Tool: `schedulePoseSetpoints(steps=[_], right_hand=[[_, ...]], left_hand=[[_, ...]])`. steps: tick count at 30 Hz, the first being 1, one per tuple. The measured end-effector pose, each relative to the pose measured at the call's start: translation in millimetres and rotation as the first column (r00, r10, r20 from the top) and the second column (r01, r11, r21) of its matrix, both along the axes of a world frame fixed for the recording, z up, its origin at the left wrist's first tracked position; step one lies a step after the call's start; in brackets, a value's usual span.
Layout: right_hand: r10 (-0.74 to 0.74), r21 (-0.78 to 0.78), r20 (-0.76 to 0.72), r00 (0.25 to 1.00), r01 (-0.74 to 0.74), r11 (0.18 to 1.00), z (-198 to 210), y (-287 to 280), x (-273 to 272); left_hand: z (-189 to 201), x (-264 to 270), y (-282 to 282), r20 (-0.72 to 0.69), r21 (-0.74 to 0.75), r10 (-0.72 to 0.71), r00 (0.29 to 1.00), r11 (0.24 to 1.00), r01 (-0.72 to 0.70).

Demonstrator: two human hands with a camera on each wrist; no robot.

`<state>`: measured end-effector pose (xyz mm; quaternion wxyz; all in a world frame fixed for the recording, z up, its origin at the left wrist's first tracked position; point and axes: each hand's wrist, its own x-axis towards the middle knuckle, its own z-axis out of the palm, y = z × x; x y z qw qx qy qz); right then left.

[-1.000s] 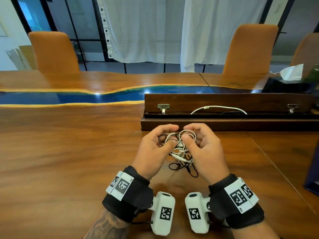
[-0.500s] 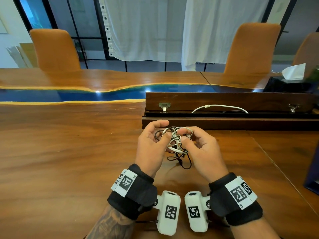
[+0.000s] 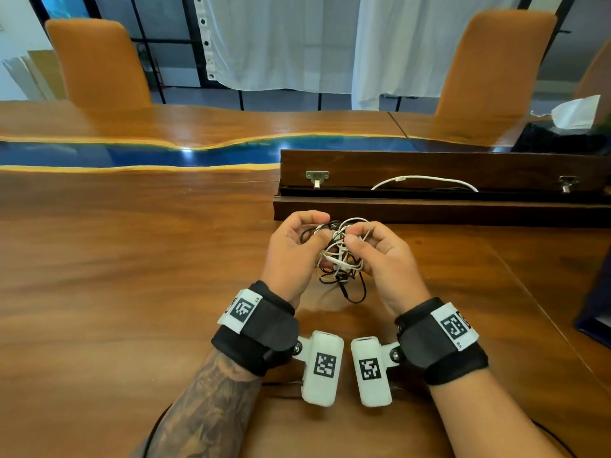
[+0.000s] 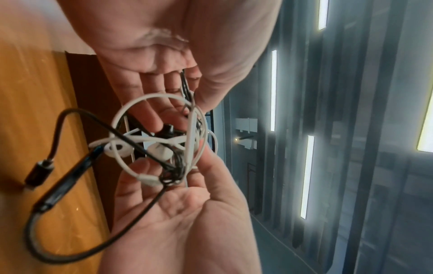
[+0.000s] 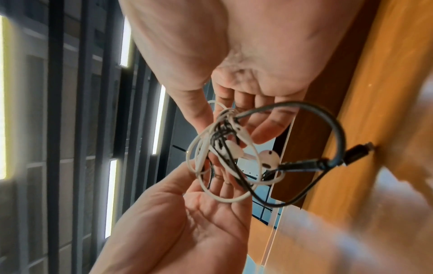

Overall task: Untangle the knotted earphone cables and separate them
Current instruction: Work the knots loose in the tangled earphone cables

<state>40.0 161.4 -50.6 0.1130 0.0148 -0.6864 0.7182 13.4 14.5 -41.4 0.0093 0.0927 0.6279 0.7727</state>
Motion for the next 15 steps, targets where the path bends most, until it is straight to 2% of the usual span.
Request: schedulePoseSetpoints(steps=[3, 6, 12, 15], right_hand=[[0.035, -0.128, 0.05, 0.998, -0.029, 0.991, -1.4, -0.7, 0.8], [0.054, -0.181, 0.075, 0.996, -0.04, 0.983, -4.0, -2.3, -0.6], [0.029, -0.074, 0.046, 0.999, -0.025, 0.997, -8.5, -1.1, -2.2], [0.039, -0.095, 0.057, 0.998, -0.033, 0.995, -11.1, -0.7, -3.0]], left_hand=[[-4.2, -0.1, 0.9, 0.036, 0.035, -0.012, 0.999, 0.999, 0.011], [-8.7, -2.0, 1.0, 0.049, 0.06, -0.021, 0.999, 0.998, 0.018], [-12.2, 0.7, 3.6, 0.055, 0.047, -0.019, 0.998, 0.999, 0.016], [-13.2, 1.0, 3.6, 0.064, 0.03, -0.005, 0.998, 1.0, 0.004]])
